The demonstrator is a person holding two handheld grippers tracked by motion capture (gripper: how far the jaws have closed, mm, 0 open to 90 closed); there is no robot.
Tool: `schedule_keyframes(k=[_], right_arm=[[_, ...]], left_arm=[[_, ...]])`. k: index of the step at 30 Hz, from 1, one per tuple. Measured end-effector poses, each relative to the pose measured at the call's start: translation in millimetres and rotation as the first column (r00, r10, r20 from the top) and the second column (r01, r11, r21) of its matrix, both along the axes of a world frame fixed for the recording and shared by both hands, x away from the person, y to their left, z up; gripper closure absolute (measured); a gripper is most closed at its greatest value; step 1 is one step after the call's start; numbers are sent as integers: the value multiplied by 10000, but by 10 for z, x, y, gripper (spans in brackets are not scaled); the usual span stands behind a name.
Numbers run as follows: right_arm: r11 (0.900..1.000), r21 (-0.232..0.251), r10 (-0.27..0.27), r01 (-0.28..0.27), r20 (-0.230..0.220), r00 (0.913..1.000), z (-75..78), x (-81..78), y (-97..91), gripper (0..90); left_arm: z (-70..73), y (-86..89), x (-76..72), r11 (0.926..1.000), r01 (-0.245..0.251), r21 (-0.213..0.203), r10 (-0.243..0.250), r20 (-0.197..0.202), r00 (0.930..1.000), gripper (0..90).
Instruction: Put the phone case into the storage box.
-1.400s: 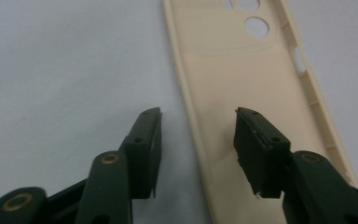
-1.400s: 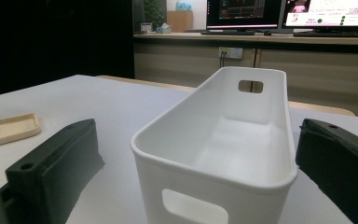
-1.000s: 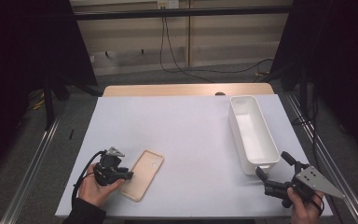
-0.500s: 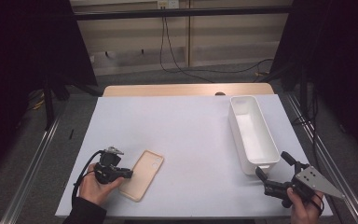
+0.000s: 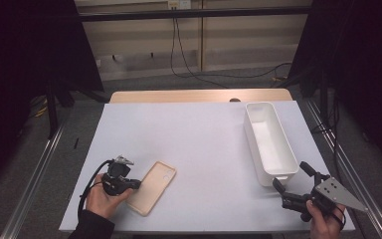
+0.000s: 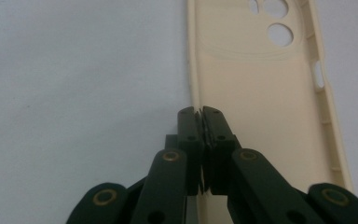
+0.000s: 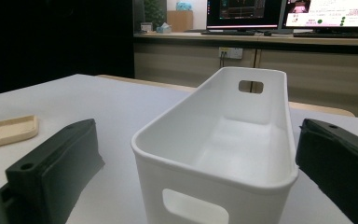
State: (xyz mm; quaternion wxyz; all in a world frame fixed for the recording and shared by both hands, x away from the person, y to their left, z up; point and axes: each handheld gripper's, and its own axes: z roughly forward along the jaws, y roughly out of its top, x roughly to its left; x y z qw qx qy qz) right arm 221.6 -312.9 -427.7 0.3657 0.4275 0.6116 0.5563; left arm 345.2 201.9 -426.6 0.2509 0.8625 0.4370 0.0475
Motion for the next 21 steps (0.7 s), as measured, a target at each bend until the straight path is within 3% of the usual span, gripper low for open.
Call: schedule_keyframes(k=[21], right_arm=[[10000,0,-11,11,-31,10000,-1,2,2,0]], left_arm=[[7,46,-9,9976,-149,-678,166,249,9996,878]])
